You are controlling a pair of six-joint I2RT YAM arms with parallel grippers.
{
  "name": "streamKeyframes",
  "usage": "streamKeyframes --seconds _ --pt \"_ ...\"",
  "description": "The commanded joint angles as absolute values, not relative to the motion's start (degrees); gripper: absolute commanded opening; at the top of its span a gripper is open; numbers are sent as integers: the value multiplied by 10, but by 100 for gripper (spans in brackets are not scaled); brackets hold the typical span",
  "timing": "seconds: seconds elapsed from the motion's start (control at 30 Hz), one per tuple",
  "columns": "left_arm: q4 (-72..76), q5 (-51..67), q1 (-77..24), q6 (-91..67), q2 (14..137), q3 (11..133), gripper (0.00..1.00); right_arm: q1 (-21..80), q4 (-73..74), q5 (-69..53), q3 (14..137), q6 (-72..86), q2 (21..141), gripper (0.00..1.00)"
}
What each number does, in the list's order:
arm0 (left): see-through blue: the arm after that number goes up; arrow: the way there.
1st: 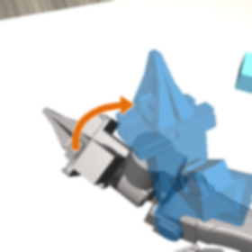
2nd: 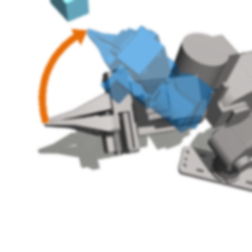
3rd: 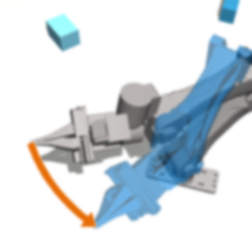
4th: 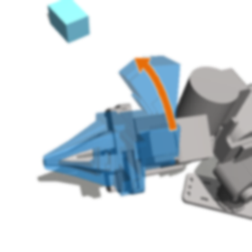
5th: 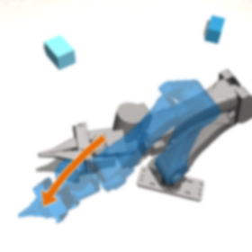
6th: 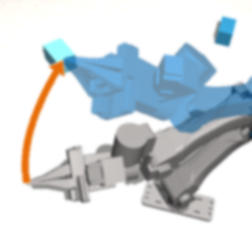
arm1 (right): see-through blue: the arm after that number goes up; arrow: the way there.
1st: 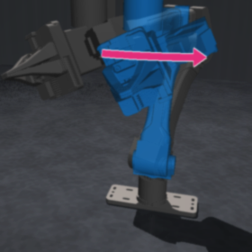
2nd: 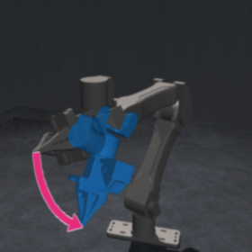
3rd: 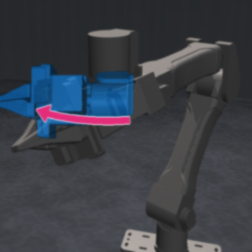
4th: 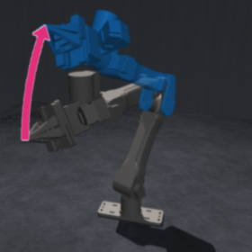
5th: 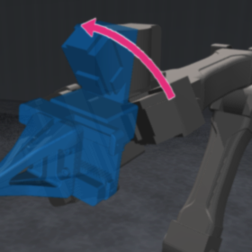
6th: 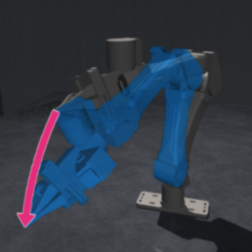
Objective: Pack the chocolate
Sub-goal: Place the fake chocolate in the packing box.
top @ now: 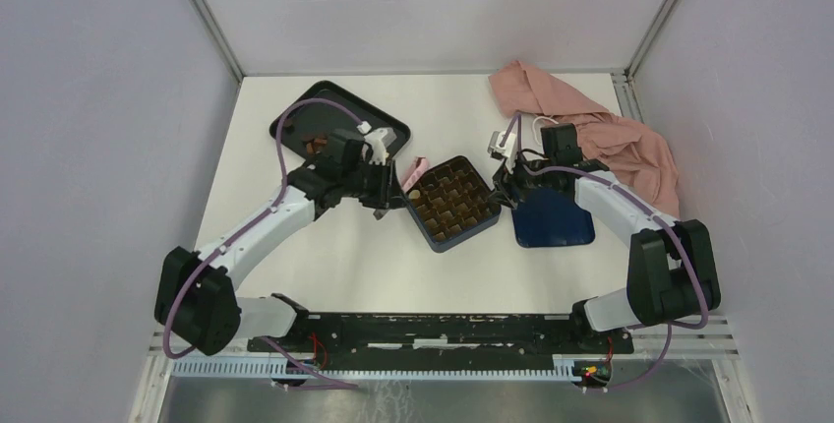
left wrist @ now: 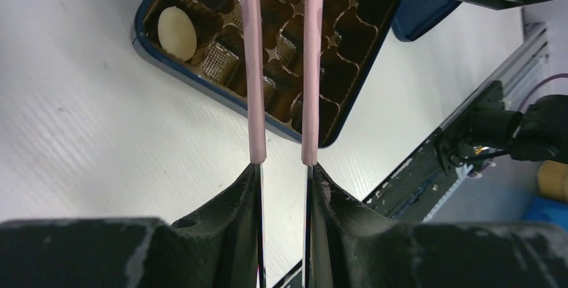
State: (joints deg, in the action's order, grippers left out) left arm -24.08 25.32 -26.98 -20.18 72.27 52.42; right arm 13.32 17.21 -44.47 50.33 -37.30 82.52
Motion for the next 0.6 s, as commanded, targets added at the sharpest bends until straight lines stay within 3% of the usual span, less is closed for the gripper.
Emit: streamKeyframes --seconds 0.0,0.3,0.57 --pt "-217 161 -332 -233 777 586 2 125 166 -446 515 -371 818 62" --pt "-298 44 -407 -208 908 705 3 123 172 -454 518 -373 816 63" --pt "-337 27 -420 -192 967 757 6 120 176 -455 521 -376 812 63"
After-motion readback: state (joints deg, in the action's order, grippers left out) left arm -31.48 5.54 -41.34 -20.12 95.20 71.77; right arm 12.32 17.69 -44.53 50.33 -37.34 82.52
